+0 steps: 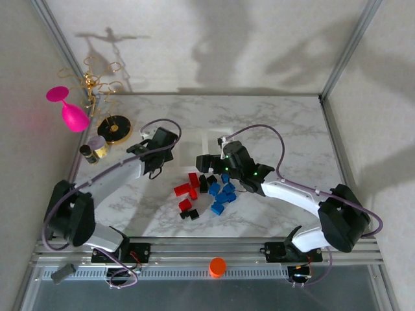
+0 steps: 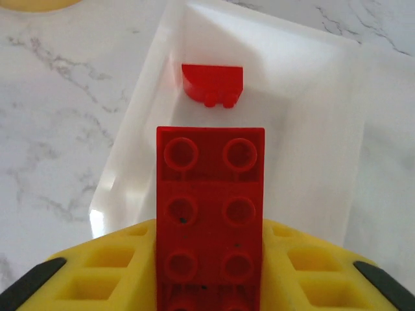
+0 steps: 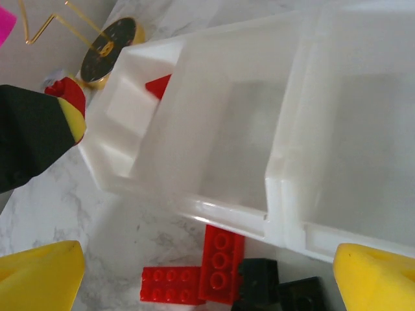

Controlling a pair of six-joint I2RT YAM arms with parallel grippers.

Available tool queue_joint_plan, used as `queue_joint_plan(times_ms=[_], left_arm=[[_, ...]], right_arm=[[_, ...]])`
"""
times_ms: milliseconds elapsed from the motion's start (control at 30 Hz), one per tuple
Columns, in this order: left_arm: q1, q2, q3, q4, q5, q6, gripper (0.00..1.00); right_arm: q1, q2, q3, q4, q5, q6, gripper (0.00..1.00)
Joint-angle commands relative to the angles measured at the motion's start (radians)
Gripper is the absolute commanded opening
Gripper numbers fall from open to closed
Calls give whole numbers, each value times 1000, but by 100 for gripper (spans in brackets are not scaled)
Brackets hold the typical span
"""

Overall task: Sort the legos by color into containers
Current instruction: Place the lego in the container.

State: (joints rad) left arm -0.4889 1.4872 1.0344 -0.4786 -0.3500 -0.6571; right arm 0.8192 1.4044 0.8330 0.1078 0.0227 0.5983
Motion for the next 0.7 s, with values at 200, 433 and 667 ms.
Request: queue_joint_plan(times_ms=[200, 433, 667], left_arm=[[59, 185, 124, 45, 7, 81, 46], [55, 124, 104, 36, 41, 84, 58], [15, -30, -12, 31, 104, 39, 58]], right_arm=[[-25, -62, -29, -23, 29, -7, 99], [-35, -85, -27, -31, 20, -53, 99], [-35, -95, -46, -72, -65, -101, 99]])
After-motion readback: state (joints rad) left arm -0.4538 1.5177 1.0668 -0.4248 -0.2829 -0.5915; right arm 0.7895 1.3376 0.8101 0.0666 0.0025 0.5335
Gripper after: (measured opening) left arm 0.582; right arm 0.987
